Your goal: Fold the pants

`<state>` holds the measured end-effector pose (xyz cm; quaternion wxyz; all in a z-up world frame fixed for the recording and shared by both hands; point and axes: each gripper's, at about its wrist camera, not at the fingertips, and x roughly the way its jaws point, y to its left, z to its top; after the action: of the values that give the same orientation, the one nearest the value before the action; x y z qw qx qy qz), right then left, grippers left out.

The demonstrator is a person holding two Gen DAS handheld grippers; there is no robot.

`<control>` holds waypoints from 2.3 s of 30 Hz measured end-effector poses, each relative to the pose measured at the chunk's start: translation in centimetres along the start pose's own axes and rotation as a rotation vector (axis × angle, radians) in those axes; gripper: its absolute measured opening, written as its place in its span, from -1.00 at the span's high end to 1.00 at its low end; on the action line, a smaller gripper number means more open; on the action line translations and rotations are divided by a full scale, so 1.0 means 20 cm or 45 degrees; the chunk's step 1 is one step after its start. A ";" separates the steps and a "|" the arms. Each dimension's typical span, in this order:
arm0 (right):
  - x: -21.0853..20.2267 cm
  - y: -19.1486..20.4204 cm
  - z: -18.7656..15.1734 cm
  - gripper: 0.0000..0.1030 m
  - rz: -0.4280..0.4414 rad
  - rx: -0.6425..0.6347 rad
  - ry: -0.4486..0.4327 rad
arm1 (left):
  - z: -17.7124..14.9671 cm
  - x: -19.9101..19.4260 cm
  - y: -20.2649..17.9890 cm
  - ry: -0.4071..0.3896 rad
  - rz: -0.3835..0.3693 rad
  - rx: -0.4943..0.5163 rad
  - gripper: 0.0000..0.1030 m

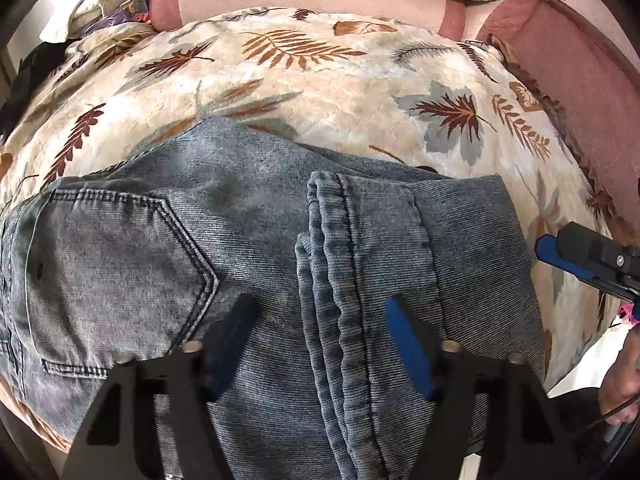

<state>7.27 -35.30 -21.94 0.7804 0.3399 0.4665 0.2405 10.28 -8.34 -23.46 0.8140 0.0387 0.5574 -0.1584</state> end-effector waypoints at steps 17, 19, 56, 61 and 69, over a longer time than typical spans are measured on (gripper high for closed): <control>0.01 0.02 -0.01 0.01 -0.036 -0.021 0.006 | -0.13 -0.06 -0.05 0.055 -0.051 0.024 0.14; 0.01 0.02 -0.01 0.01 -0.042 -0.022 0.008 | -0.12 -0.06 -0.05 0.048 -0.061 0.023 0.30; 0.08 -0.04 0.01 0.01 0.021 0.087 0.015 | -0.12 -0.10 -0.12 -0.052 0.097 0.165 0.54; 0.20 0.05 -0.08 0.00 -0.102 -0.072 0.200 | -0.25 -0.06 -0.15 -0.035 0.153 0.271 0.48; 0.24 0.22 -0.23 0.01 -0.275 -0.461 0.293 | -0.20 -0.17 -0.01 -0.047 0.144 0.168 0.47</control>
<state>5.01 -27.67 -22.84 0.7916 0.1127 0.5352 0.2725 5.57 -6.91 -21.88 0.8274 0.1207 0.5278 -0.1494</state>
